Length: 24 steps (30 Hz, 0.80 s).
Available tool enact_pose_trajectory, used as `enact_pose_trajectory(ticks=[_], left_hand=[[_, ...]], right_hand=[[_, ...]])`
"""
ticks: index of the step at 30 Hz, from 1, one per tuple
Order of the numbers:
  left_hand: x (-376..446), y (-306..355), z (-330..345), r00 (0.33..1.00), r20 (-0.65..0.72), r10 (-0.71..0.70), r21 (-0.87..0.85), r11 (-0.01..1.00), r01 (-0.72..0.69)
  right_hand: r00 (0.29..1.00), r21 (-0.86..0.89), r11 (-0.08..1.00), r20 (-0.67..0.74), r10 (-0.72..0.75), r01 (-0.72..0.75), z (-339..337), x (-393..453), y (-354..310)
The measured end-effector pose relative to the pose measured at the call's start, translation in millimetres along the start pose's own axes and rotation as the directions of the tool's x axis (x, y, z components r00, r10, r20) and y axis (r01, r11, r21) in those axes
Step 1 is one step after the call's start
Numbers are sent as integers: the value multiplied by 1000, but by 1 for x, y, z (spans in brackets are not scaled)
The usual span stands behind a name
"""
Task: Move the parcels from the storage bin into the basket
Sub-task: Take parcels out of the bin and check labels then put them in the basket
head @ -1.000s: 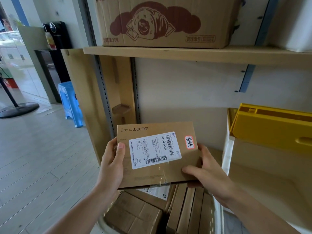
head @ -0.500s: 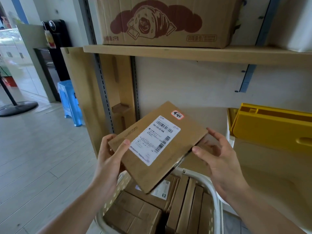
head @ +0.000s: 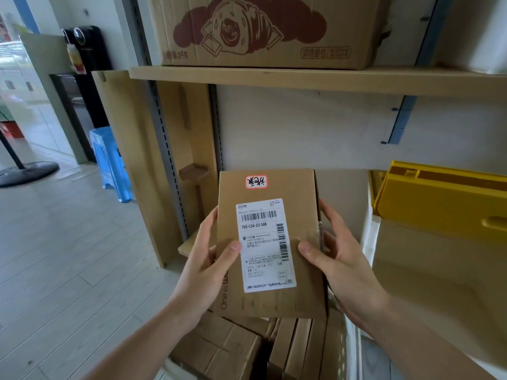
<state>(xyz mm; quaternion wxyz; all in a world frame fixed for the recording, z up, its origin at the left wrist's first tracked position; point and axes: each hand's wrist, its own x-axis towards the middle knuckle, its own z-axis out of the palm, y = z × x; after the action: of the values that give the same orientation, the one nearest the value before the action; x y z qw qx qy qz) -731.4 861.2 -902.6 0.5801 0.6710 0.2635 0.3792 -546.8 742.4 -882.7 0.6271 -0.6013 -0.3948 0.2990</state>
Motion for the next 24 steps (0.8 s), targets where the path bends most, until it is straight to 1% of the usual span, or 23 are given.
enact_pose_trajectory(ticks=[4, 13, 17, 24], left_hand=[[3, 1, -1, 999, -16, 39, -7, 999, -39], [4, 4, 3, 993, -26, 119, -4, 993, -119], [5, 7, 4, 991, -22, 135, -4, 991, -135], [7, 6, 5, 991, -31, 132, -9, 991, -132]], right_hand=[[1000, 5, 1000, -5, 7, -7, 1, 1, -1], [1000, -8, 1000, -9, -29, 29, -3, 1, -3], [999, -19, 999, -16, -43, 43, -3, 0, -5], [996, -31, 999, -75, -43, 41, -2, 3, -3]])
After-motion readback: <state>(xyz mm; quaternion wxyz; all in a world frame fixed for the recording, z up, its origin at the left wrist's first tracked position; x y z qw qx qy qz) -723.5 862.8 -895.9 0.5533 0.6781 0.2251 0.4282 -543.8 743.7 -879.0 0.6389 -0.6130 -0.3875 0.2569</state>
